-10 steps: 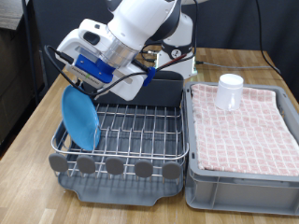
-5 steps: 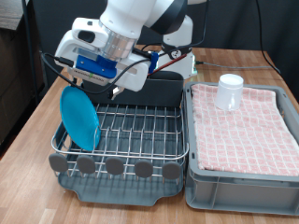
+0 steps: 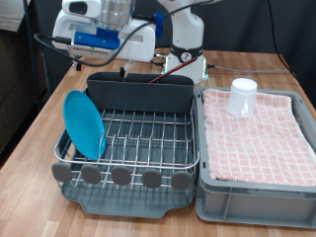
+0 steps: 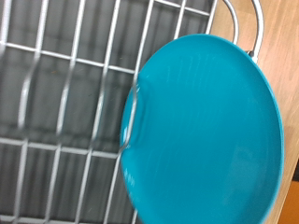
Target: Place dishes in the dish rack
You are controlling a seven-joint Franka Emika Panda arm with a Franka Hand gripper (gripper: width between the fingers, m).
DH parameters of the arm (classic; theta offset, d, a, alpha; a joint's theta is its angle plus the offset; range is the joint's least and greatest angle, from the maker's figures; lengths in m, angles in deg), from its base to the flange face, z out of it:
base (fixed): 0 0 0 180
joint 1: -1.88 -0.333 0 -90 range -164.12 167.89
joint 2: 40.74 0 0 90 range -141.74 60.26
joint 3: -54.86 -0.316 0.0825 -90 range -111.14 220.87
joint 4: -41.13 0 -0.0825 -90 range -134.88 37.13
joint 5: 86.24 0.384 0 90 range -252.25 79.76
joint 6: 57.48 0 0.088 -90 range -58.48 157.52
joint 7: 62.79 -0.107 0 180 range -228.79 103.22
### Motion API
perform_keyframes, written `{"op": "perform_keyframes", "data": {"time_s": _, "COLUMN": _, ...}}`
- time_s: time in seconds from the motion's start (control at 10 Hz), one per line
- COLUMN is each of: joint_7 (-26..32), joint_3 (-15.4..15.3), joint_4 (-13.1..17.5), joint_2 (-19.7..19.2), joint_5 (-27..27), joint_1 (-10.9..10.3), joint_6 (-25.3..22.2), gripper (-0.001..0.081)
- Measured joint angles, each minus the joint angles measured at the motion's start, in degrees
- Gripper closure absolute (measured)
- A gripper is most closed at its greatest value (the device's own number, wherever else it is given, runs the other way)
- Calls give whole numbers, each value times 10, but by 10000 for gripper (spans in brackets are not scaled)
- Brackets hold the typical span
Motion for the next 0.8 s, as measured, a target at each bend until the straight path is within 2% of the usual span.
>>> {"op": "perform_keyframes", "data": {"time_s": 0.3, "joint_7": 17, "joint_3": -9, "joint_4": 22, "joint_2": 42, "joint_5": 2, "joint_1": -5, "joint_6": -64, "gripper": 4}}
{"op": "perform_keyframes", "data": {"time_s": 0.6, "joint_7": 10, "joint_3": -12, "joint_4": 21, "joint_2": 38, "joint_5": 15, "joint_1": -6, "joint_6": -67, "gripper": 4}}
{"op": "perform_keyframes", "data": {"time_s": 0.8, "joint_7": -21, "joint_3": -30, "joint_4": 21, "joint_2": 46, "joint_5": 32, "joint_1": -14, "joint_6": -88, "gripper": 4}}
